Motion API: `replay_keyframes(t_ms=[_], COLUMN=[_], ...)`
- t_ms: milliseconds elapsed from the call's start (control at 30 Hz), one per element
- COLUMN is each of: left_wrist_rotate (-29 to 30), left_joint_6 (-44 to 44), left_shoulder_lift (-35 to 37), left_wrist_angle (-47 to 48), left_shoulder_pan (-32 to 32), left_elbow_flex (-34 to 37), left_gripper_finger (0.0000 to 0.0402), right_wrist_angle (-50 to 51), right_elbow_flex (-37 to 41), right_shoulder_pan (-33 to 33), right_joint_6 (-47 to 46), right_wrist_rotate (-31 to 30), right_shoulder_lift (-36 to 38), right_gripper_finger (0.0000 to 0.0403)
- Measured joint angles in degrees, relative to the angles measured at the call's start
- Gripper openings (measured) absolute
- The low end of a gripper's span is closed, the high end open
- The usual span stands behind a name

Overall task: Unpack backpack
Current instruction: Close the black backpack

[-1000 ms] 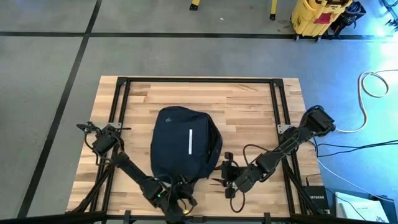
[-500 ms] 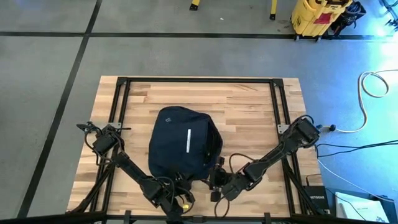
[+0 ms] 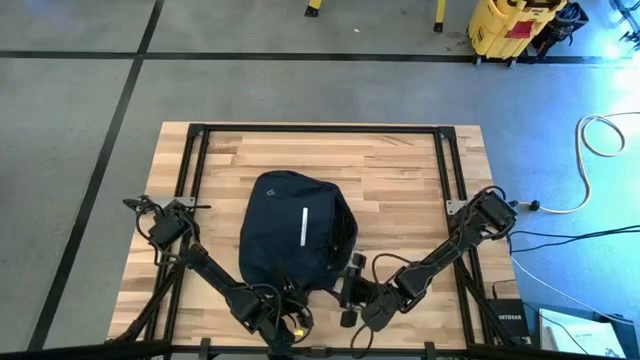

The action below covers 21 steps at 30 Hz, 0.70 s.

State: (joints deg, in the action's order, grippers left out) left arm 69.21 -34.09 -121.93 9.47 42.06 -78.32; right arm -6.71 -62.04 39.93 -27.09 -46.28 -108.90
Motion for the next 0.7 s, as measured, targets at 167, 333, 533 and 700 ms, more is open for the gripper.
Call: replay_keyframes(t_ms=[167,333,533,700], left_wrist_rotate=[-0.4,-0.7,-0.3,-1.0], left_joint_6=[0.0,3.0,6.3,6.3], left_shoulder_lift=[0.0,0.0,0.0,0.0], left_wrist_angle=[-0.1,-3.4,-5.9,-6.0], left_shoulder_pan=[0.3,0.4,0.0,-0.6], left_elbow_flex=[0.0,0.0,0.0,0.0], left_gripper_finger=[0.0,0.0,0.0,0.0], right_wrist_angle=[3.0,3.0,2.7,2.7], right_elbow_flex=[0.0,0.0,0.0,0.0], right_shoulder_pan=[-0.3,-1.0,-0.9,-1.0], right_joint_6=[-2.6,-3.1,-4.7,-4.6], right_wrist_rotate=[-1.5,-1.5,1.6,1.1], right_shoulder_lift=[0.0,0.0,0.0,0.0], right_gripper_finger=[0.0159,0.0159,0.0159,0.0159])
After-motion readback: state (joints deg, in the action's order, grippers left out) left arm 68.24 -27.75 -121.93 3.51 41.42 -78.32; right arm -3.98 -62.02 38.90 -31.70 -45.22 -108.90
